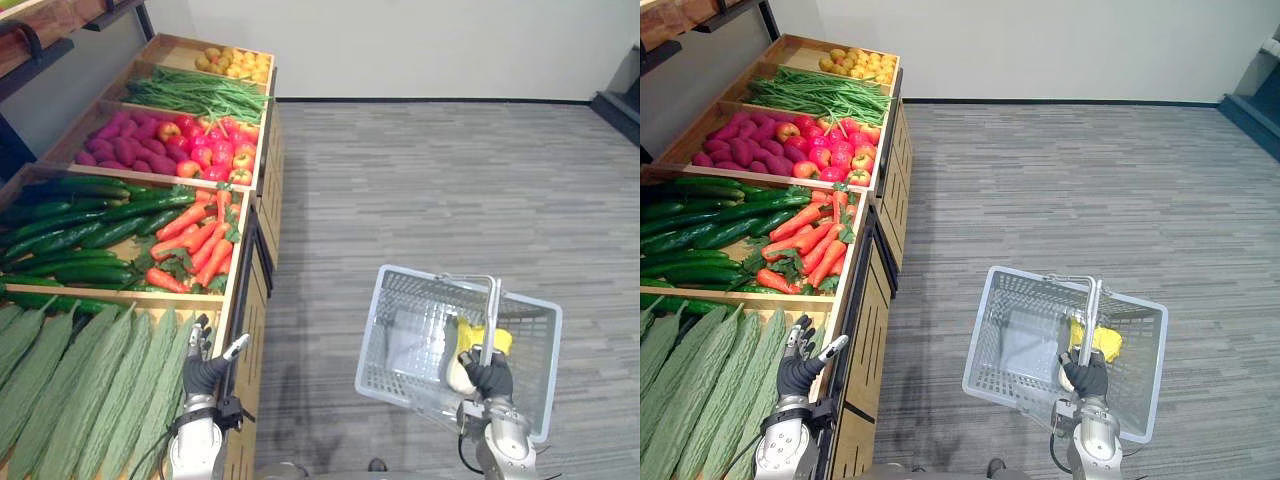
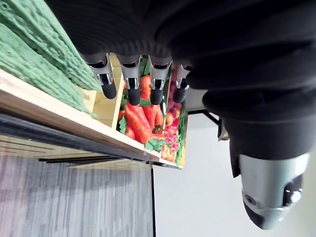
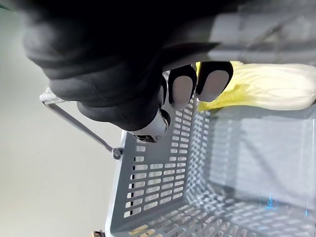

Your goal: Pick vegetable in the basket

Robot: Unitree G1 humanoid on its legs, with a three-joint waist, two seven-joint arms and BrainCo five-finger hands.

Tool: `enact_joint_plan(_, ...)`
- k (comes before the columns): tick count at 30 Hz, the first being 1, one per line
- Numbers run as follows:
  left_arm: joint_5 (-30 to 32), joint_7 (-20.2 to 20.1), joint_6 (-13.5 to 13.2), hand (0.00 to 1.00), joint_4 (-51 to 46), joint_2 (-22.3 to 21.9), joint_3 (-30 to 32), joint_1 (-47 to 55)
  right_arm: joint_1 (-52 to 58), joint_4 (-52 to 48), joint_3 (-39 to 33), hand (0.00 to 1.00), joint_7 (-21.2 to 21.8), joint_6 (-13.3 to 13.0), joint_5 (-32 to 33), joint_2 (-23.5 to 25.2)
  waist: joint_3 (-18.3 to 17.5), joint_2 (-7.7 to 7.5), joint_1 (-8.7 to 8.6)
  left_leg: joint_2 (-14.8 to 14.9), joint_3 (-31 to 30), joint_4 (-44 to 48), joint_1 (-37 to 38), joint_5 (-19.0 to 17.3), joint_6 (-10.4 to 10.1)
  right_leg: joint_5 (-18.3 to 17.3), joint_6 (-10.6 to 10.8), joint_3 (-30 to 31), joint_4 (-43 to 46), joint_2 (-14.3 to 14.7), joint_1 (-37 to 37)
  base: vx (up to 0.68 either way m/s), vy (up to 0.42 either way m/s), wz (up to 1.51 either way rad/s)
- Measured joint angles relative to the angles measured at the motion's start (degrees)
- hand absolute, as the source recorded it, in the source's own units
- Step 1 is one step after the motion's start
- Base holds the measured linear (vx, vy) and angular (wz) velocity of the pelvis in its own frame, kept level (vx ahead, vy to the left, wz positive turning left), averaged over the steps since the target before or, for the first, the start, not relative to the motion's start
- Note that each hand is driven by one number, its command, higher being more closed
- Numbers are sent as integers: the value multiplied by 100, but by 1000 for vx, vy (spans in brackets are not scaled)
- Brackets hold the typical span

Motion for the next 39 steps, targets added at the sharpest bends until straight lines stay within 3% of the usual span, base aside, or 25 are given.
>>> enact_joint_plan(3, -1, 95, -14, 0, 232, 69, 105, -322, -353, 288, -259, 100, -7, -1, 0, -156, 19, 26, -158, 85, -291, -43, 136, -129, -177, 307, -29, 27, -1412, 96, -355, 410, -81, 57)
enact_joint_plan(5, 1, 163, -14, 0, 347, 62, 224, -514, -481, 470, -394, 100, -10, 0, 0, -313, 51, 17, -249, 117, -517, -104, 463, -306, -505, 1009, -63, 273, -2208, 247, -370, 636, -209, 69)
enact_joint_plan(6, 5, 234, -16, 0, 386, 57, 245, -529, -472, 495, -398, 100, -11, 0, -1, -397, 45, 118, -335, 281, -744, -124, 687, -396, -666, 1530, -118, 354, -2037, 426, -206, 583, -194, 55)
enact_joint_plan(7, 3, 241, -14, 0, 412, -39, 242, -526, -502, 522, -382, 100, -13, 6, -1, -472, 35, 318, -328, 442, -790, -84, 752, -391, -755, 1479, -207, 258, -1887, 549, -169, 565, -200, 29)
enact_joint_plan(8, 4, 239, -25, 0, 394, -172, 247, -502, -560, 523, -282, 100, -4, 25, -1, -479, 31, 398, -269, 592, -861, 208, 666, -108, -1024, 1200, -340, 155, -1608, 633, -164, 527, -217, 5)
enact_joint_plan(10, -2, 224, -30, 0, 325, -348, 218, -524, -550, 522, -127, 100, 2, 59, 2, -480, 55, 422, -257, 659, -947, 1529, 179, 726, -813, 855, -463, 7, -1612, 711, 205, 512, -281, 21)
enact_joint_plan(11, -11, 210, -49, 0, 252, -461, 167, -444, -529, 496, -10, 100, -1, 75, 8, -472, 113, 452, -206, 937, -872, 2640, -273, 1440, -636, 758, -554, -60, -1943, 824, 713, 412, -198, 12)
enact_joint_plan(13, -30, 203, -78, 0, 229, -462, 90, -405, -529, 450, 104, 100, -19, 75, 48, -432, 124, 505, -68, 1180, -666, 3717, -882, 1197, -713, 713, -628, -52, -2395, 1002, 1331, 481, -194, -6)
enact_joint_plan(15, -112, 202, -78, 0, 193, -462, 90, -422, -539, 226, 107, 100, -26, 74, 67, -386, 174, 458, 31, 1174, -394, 3807, -1403, 882, -696, 702, -645, -48, -2726, 1003, 1754, 536, -154, -4)
enact_joint_plan(16, -123, 209, -78, 0, 122, -463, 95, -463, -575, 119, 59, 100, -43, 61, 115, -390, 223, 448, 93, 1108, -31, 2990, -1675, 674, -742, 688, -627, -122, -3026, 966, 2167, 446, -54, 8)
enact_joint_plan(18, -122, 212, -86, 0, 67, -464, 90, -492, -577, 118, 19, 100, -71, 48, 133, -411, 227, 462, 105, 1021, 314, 2048, -1721, 767, -739, 564, -548, -166, -3067, 938, 2363, 302, 26, 23)
enact_joint_plan(19, -115, 215, -108, 0, 7, -472, 69, -531, -557, 111, -36, 100, -120, 22, 158, -467, 218, 586, 71, 972, 639, 1147, -1733, 1278, -507, 361, -434, -279, -3034, 1010, 2535, 262, 72, 53)
enact_joint_plan(20, -113, 218, -129, 0, -3, -396, 70, -558, -554, 176, -89, 100, -131, 22, 170, -415, 187, 576, 37, 951, 853, 1032, -1619, 1127, -292, 170, -373, -324, -2972, 969, 2609, 331, 105, 83)
enact_joint_plan(21, -111, 220, -129, 0, -2, -325, 69, -677, -557, 229, -179, 100, -135, 23, 177, -353, 201, 381, 29, 749, 892, 650, -1431, 1097, -226, 98, -310, -396, -2917, 797, 2612, 299, 105, 66)
enact_joint_plan(23, -106, 234, -128, 0, -16, -316, 127, -654, -628, 347, -223, 100, -133, 23, 174, -309, 221, 156, 84, 357, 882, 53, -1168, 1208, -136, 98, -308, -388, -2885, 558, 2644, 290, 90, 48)
enact_joint_plan(26, -102, 218, -124, 0, -17, -336, 56, -458, -671, 711, -375, 100, -114, 33, 104, -302, 235, 91, 44, -22, 640, -422, -753, 1251, -108, 57, -234, -526, -2217, 287, 2691, 253, 67, 67)
enact_joint_plan(28, -100, 206, -123, 0, -47, -299, -26, -481, -645, 924, -490, 100, -114, 109, 56, -252, 266, 47, 5, -234, 285, -544, -463, 1193, -32, 58, -167, -569, -716, 62, 2303, 224, 53, 99)
enact_joint_plan(29, -82, 212, -113, 0, -165, -253, -104, -470, -604, 973, -497, 100, -114, 121, 55, -193, 300, -28, -101, -338, 14, -565, -336, 1120, 19, 170, -223, -216, 467, -39, 1788, 267, -19, 124)
enact_joint_plan(30, -38, 229, -110, 0, -180, -213, -156, -507, -482, 978, -497, 100, -113, 121, 51, -128, 292, -49, -124, -385, -265, -503, -292, 1047, 92, -215, -256, 370, 948, 130, 1420, 265, -38, 124)
enact_joint_plan(33, 61, 334, -101, 0, -245, -215, -260, -548, -327, 922, -496, 100, -114, 120, 53, -103, 292, -34, -119, -413, -832, -333, -221, 832, 36, -557, -159, 1537, 511, 649, 720, 243, -87, 107)
enact_joint_plan(35, 79, 367, -101, 0, -291, -227, -389, -591, -160, 813, -495, 100, -115, 119, 69, -89, 284, -20, -117, -424, -1265, -58, -313, 623, -80, -543, -105, 2123, -154, 888, 575, 222, -141, 114)
enact_joint_plan(36, 113, 366, -101, 0, -314, -225, -416, -591, -115, 793, -495, 100, -116, 115, 75, -89, 269, -34, -117, -451, -1415, 77, -359, 528, -134, -504, -116, 2235, -421, 898, 569, 224, -201, 133)
enact_joint_plan(37, 138, 367, -102, 0, -424, -181, -474, -589, 13, 774, -477, 100, -117, 107, 89, -80, 194, -198, -103, -596, -1658, 369, -465, 290, -265, -101, -193, 2292, -994, 757, 572, 287, -319, 128)
enact_joint_plan(38, 180, 365, -89, 0, -368, -198, -519, -623, 66, 860, -457, 100, -117, 106, 125, -162, 165, -161, -69, -596, -1901, 664, -558, 78, -394, -136, 74, 2050, -915, 680, 601, 293, -323, 127)
enact_joint_plan(39, 181, 363, -65, 0, -368, -237, -530, -602, 103, 868, -458, 100, -117, 109, 137, -181, 114, -76, -69, -528, -1990, 702, -619, 64, -423, -180, 9, 1866, -941, 692, 635, 308, -313, 117)
